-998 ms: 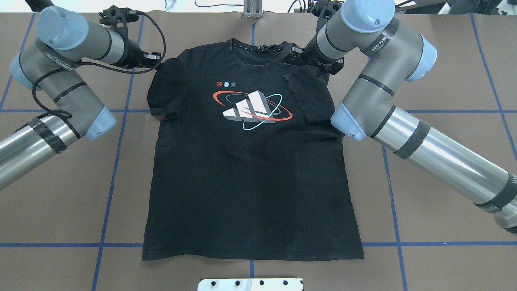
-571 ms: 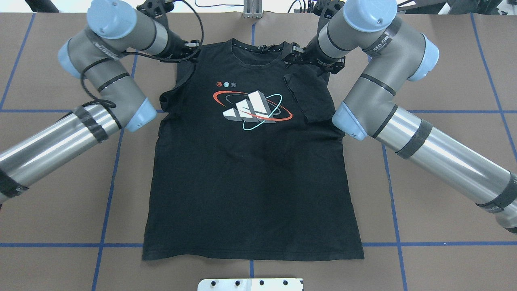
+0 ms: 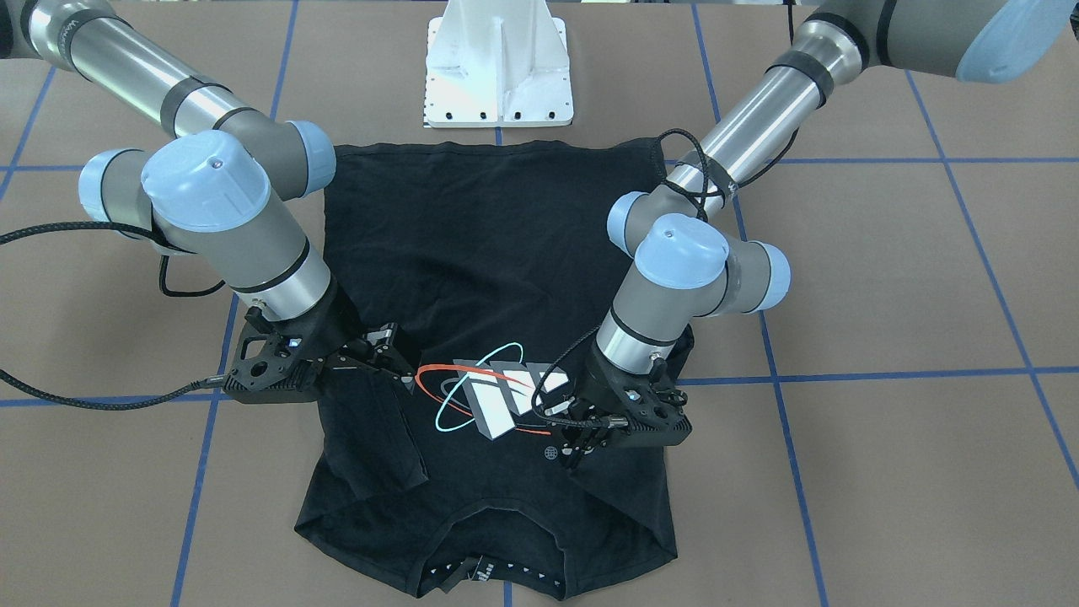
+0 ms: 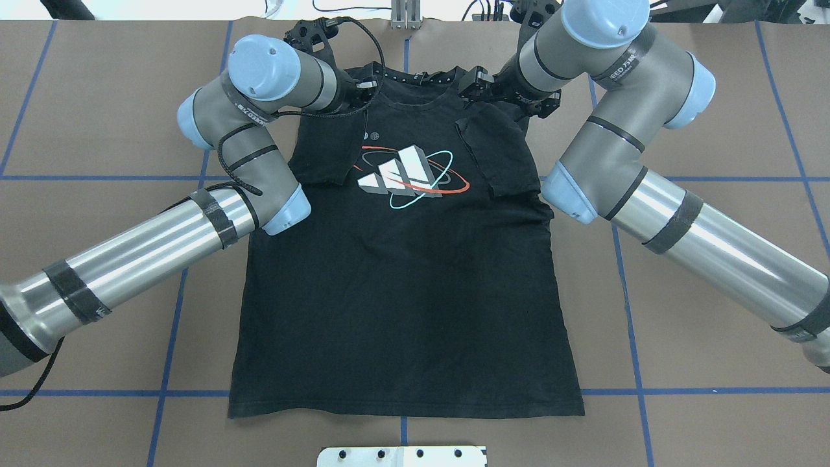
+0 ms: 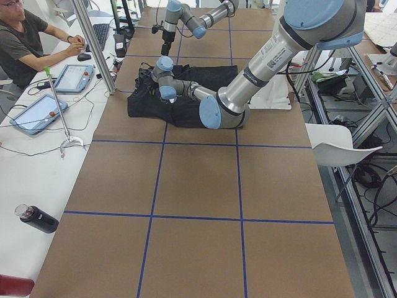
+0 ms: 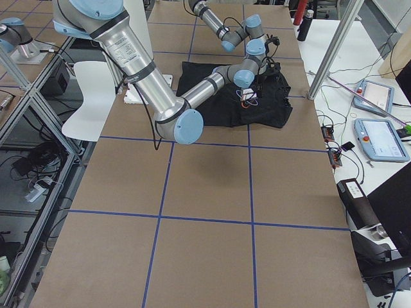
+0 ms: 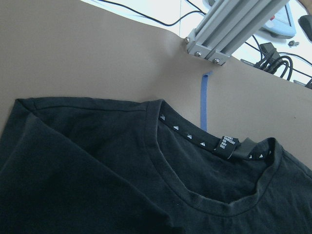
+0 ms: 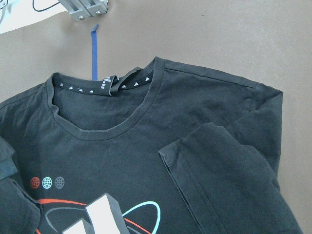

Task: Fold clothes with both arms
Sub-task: 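Fold the other sleeve inward with the left gripper while the right gripper holds, then withdraw the left gripper while the right gripper moves toward the hem corner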

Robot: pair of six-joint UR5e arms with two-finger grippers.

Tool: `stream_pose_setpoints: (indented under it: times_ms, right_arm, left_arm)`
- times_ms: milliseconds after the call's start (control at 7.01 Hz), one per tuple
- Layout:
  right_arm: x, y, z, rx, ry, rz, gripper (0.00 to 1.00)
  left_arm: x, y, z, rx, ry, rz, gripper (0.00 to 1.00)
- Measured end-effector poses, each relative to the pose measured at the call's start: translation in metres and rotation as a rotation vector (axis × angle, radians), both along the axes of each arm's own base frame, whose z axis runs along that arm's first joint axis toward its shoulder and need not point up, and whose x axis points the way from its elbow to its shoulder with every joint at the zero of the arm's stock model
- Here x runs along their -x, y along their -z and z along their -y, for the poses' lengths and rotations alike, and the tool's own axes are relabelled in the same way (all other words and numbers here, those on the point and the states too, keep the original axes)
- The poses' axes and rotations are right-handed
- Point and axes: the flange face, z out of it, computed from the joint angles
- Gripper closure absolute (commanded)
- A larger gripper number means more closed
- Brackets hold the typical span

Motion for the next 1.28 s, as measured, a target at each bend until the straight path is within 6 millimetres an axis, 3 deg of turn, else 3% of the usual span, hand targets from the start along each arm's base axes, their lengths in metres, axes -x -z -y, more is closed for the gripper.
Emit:
stream_pose_setpoints:
  times_ms: [285, 428, 571, 998, 1284]
  right_arm:
    - [0.0, -0.002, -0.001, 0.008, 0.004, 0.0, 0.0]
    - [-0.004, -0.001, -0.005, 0.024, 0.021, 0.017, 0.0]
    - [-0.017, -0.003, -0.02, 0.045, 0.045, 0.038, 0.0]
    - [-0.094, -0.023, -0.115, 0.133, 0.115, 0.054, 0.0]
    - [-0.128, -0.067, -0.162, 0.182, 0.138, 0.047, 0.0]
  left_arm:
    - [0.004, 0.01, -0.004, -0.022, -0.001, -0.027, 0.0]
    - [0.015, 0.013, -0.013, -0.04, -0.02, -0.055, 0.0]
    - [0.033, 0.004, -0.034, -0.046, -0.072, -0.086, 0.0]
    - [0.099, -0.023, -0.108, -0.004, -0.228, -0.119, 0.0]
    - [0.145, -0.042, -0.151, 0.005, -0.251, -0.108, 0.0]
